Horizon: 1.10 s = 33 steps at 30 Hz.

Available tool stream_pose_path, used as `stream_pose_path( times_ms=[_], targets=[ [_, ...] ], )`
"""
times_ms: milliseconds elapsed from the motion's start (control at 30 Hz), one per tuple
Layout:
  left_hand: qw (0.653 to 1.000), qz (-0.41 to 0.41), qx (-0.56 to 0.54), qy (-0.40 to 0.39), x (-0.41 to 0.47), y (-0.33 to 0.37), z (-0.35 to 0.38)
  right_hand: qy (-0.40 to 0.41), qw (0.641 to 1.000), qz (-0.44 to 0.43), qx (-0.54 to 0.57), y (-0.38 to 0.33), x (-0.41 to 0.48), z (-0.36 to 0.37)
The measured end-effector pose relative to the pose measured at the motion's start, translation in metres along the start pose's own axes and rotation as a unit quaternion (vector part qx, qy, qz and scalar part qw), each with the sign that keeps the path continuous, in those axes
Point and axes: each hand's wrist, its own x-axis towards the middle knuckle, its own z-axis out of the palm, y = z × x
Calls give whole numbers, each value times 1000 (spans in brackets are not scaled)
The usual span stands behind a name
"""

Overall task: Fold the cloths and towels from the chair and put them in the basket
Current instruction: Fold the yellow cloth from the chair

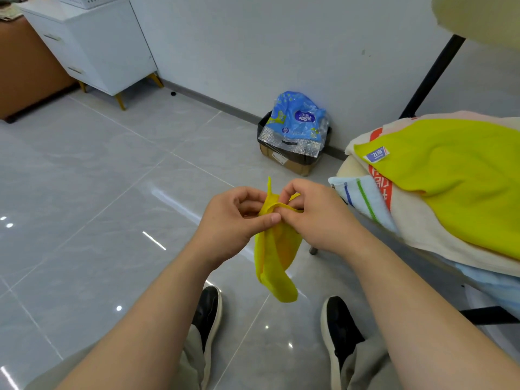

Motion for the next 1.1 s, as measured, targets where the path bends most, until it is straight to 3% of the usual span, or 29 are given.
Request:
stream_pose_path(
  times_ms=[300,500,867,1100],
  targets=[
    [996,17,58,65,2,-2,-2,-4,1000,0,-2,1,-1,3],
    [977,49,157,132,6,-6,-3,-29,999,19,-21,5,1,5],
    [946,121,278,111,9,-18,-3,-41,998,28,-34,5,2,6],
    [937,118,279,174,16,-16,-15,-101,979,35,-173,9,2,3]
  ],
)
